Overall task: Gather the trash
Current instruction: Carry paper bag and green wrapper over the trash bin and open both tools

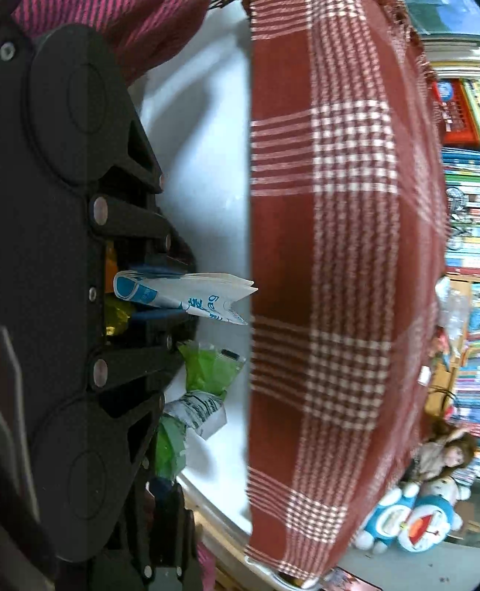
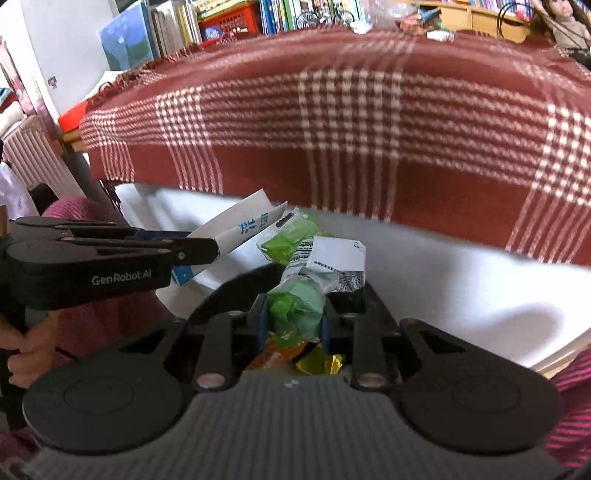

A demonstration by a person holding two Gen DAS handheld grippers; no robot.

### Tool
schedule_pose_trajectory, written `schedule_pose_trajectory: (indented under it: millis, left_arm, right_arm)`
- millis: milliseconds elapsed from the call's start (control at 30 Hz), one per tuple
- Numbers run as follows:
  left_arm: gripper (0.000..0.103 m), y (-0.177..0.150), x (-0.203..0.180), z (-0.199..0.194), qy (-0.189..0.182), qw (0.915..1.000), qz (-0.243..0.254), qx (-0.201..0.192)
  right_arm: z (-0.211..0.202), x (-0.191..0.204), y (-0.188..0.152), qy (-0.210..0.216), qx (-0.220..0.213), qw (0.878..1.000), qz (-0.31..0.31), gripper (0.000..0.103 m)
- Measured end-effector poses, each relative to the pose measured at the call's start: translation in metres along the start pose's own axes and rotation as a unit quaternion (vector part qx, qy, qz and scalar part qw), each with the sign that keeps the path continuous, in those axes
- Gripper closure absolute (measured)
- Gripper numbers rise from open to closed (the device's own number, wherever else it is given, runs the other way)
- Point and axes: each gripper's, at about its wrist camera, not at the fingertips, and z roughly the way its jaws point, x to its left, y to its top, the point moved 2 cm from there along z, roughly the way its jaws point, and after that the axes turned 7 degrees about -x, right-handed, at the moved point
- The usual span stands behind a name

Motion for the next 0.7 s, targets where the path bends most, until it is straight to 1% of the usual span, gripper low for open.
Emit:
schedule_pose_trajectory:
  millis: [200, 400, 433, 500, 533, 567, 600, 667, 700]
  left_arm:
    - [0.084, -0.008, 0.005, 0.013, 0.004, 0.9995, -0.008, 0.031]
    - [0.082, -0.012, 0.006, 0.019, 0.005, 0.9992, -0.009, 0.040]
    - [0.080, -0.013, 0.005, 0.019, 0.006, 0.9992, -0.008, 0.040]
    - [0.072, -0.013, 0.005, 0.021, 0.006, 0.9991, -0.007, 0.042]
    - [0.066, -0.013, 0.005, 0.022, 0.007, 0.9990, -0.008, 0.043]
    - [0.063, -0.014, 0.005, 0.021, 0.009, 0.9990, -0.009, 0.043]
    - [0.062, -0.014, 0.006, 0.021, 0.012, 0.9990, -0.010, 0.042]
    - [0.055, -0.013, 0.006, 0.022, 0.015, 0.9989, -0.009, 0.043]
    - [0.054, -0.013, 0.007, 0.022, 0.016, 0.9989, -0.010, 0.043]
  right_arm:
    - [0.010, -0.001, -0.006, 0.002, 0.019, 1.000, -0.002, 0.070]
    - [0.017, -0.001, -0.008, 0.003, 0.030, 1.000, -0.004, 0.068]
    - [0.018, -0.001, -0.008, 0.003, 0.031, 1.000, -0.005, 0.068]
    - [0.019, -0.001, -0.008, 0.003, 0.032, 0.999, -0.006, 0.065]
    - [0.020, -0.001, -0.009, 0.002, 0.032, 0.999, -0.006, 0.064]
    - [0.021, -0.001, -0.008, 0.002, 0.031, 1.000, -0.005, 0.052]
    - [0.021, -0.002, -0.008, 0.001, 0.030, 1.000, -0.004, 0.046]
    - [0.022, -0.003, -0.008, 0.003, 0.029, 1.000, 0.002, 0.039]
    - [0.023, -0.004, -0.007, 0.003, 0.028, 1.000, 0.005, 0.038]
